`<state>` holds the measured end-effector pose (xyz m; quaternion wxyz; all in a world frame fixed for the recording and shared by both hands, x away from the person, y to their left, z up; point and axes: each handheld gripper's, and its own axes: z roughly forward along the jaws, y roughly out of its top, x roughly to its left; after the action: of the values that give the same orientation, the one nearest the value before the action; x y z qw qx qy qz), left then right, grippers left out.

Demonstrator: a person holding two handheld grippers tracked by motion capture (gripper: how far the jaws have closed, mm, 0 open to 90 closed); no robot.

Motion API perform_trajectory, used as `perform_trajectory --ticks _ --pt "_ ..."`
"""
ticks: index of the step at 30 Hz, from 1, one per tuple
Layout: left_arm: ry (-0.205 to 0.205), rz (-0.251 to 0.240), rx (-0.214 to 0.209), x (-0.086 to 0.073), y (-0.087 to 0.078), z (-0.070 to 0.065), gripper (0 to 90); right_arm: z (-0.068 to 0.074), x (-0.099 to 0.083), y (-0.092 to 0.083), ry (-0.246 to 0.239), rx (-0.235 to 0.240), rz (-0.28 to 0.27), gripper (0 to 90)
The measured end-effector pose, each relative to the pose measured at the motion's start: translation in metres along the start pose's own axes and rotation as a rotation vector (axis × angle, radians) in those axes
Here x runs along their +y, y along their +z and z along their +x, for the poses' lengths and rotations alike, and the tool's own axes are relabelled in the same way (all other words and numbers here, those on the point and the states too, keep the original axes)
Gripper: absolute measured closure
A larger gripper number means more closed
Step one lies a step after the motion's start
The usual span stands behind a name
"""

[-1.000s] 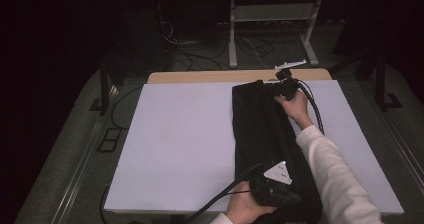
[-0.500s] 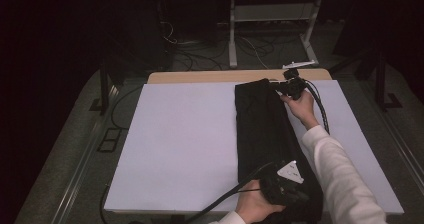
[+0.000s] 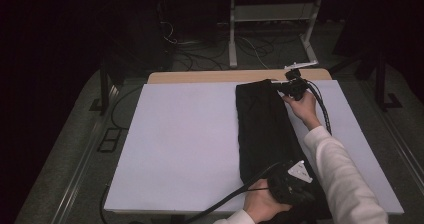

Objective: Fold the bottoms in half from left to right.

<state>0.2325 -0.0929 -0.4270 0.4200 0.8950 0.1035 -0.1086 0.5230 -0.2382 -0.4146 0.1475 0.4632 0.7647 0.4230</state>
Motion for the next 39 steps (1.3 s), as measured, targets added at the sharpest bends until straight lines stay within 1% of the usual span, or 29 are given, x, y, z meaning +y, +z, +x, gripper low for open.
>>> perform_trajectory --ticks 1,3,4,9,11,17,20,23,25,27,28,29,30,31,32,33,34,36,39 --pt "-0.007 0.003 0.004 0.001 0.001 0.000 88.8 0.000 0.000 0.000 0.002 0.000 0.003 86.0" --pt "-0.009 0.006 0.008 0.003 0.002 -0.002 88.8 -0.001 -0.001 0.001 -0.002 -0.001 0.005 86.0" --pt "-0.004 0.012 0.017 0.004 0.002 -0.003 88.8 -0.001 -0.002 0.001 -0.001 0.002 0.004 86.0" --pt "0.001 0.015 0.025 0.009 0.006 -0.005 88.8 -0.003 -0.003 -0.002 -0.001 0.001 0.002 86.0" --pt "-0.006 0.018 0.023 0.012 0.009 -0.005 88.8 -0.004 -0.003 -0.003 0.001 0.004 -0.001 86.0" --pt "0.002 0.041 0.041 0.019 0.019 -0.006 88.8 -0.007 -0.004 -0.004 0.001 0.006 0.000 86.0" --pt "-0.010 0.046 0.040 0.022 0.025 -0.004 88.7 -0.007 -0.004 -0.004 -0.009 0.007 -0.001 86.0" --pt "-0.028 0.050 0.033 0.022 0.031 -0.002 88.6 -0.008 -0.004 -0.005 -0.017 0.013 -0.002 86.0" --pt "-0.032 0.040 0.014 0.022 0.035 -0.001 87.3 -0.010 -0.004 -0.005 -0.013 0.019 -0.002 85.8" --pt "-0.040 0.014 -0.032 0.020 0.038 0.000 79.3 -0.011 -0.004 -0.006 -0.006 0.024 0.005 85.1" --pt "-0.038 0.009 -0.039 0.020 0.038 -0.001 76.5 -0.012 -0.005 -0.006 0.007 0.041 0.005 84.8" --pt "-0.031 0.002 -0.040 0.019 0.038 -0.001 74.3 -0.013 -0.005 -0.007 0.010 0.047 0.006 84.0" --pt "-0.030 -0.008 -0.037 0.017 0.037 -0.001 71.2 -0.013 -0.006 -0.008 0.017 0.050 0.005 81.0" --pt "-0.044 -0.023 -0.044 0.016 0.035 -0.001 68.4 -0.014 -0.007 -0.010 0.024 0.054 0.000 77.1" --pt "-0.056 -0.039 -0.062 0.014 0.033 0.000 64.9 -0.014 -0.007 -0.012 0.035 0.051 -0.005 71.7" --pt "-0.070 -0.064 -0.061 0.012 0.029 0.001 60.9 -0.015 -0.008 -0.013 0.040 0.055 -0.011 65.8" --pt "-0.069 -0.073 -0.055 0.010 0.027 0.001 57.0 -0.015 -0.008 -0.016 0.046 0.058 -0.018 59.6" --pt "-0.084 -0.103 -0.048 0.006 0.019 0.003 51.4 -0.015 -0.008 -0.019 0.044 0.066 -0.023 50.5" --pt "-0.111 -0.167 -0.014 0.000 0.007 0.006 42.0 -0.015 -0.008 -0.024 0.044 0.078 -0.023 34.8"
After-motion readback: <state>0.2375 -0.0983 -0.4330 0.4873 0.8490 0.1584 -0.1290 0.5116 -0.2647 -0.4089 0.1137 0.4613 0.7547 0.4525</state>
